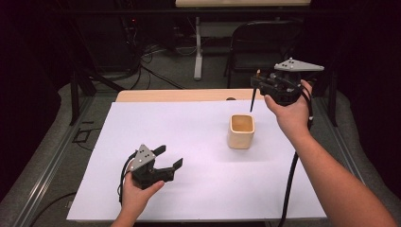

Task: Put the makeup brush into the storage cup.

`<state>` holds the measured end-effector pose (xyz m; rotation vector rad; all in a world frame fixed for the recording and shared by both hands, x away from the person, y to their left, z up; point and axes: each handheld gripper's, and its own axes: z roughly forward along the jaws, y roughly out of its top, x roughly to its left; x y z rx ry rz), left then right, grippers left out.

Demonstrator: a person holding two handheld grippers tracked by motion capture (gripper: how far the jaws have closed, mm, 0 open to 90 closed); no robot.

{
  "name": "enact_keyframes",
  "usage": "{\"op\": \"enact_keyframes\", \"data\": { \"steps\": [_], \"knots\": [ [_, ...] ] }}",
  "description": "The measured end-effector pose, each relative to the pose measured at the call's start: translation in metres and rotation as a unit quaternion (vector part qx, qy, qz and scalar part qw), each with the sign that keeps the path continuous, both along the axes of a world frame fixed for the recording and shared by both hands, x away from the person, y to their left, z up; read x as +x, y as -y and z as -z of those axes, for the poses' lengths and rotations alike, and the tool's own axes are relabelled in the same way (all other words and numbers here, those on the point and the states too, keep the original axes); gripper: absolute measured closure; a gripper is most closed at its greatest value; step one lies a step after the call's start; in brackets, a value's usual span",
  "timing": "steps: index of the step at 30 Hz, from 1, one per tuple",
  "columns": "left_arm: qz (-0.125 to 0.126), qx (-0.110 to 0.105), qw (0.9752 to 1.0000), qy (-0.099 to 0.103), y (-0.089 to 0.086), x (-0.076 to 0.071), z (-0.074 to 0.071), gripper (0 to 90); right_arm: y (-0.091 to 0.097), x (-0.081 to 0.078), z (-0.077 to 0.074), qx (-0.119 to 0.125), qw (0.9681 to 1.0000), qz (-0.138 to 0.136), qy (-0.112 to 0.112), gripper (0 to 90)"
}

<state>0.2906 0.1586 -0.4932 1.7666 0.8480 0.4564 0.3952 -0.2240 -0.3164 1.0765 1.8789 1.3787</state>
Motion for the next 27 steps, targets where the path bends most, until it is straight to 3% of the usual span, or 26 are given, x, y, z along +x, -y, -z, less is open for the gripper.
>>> {"op": "enact_keyframes", "data": {
  "steps": [27],
  "knots": [
    [-0.001, -0.009, 0.9999, -0.005, -0.002, 0.0, 0.001, 20.4, 0.004, 0.002, 0.021, -0.002, 0.9999, 0.009, -0.007, 83.5]
  ]
}}
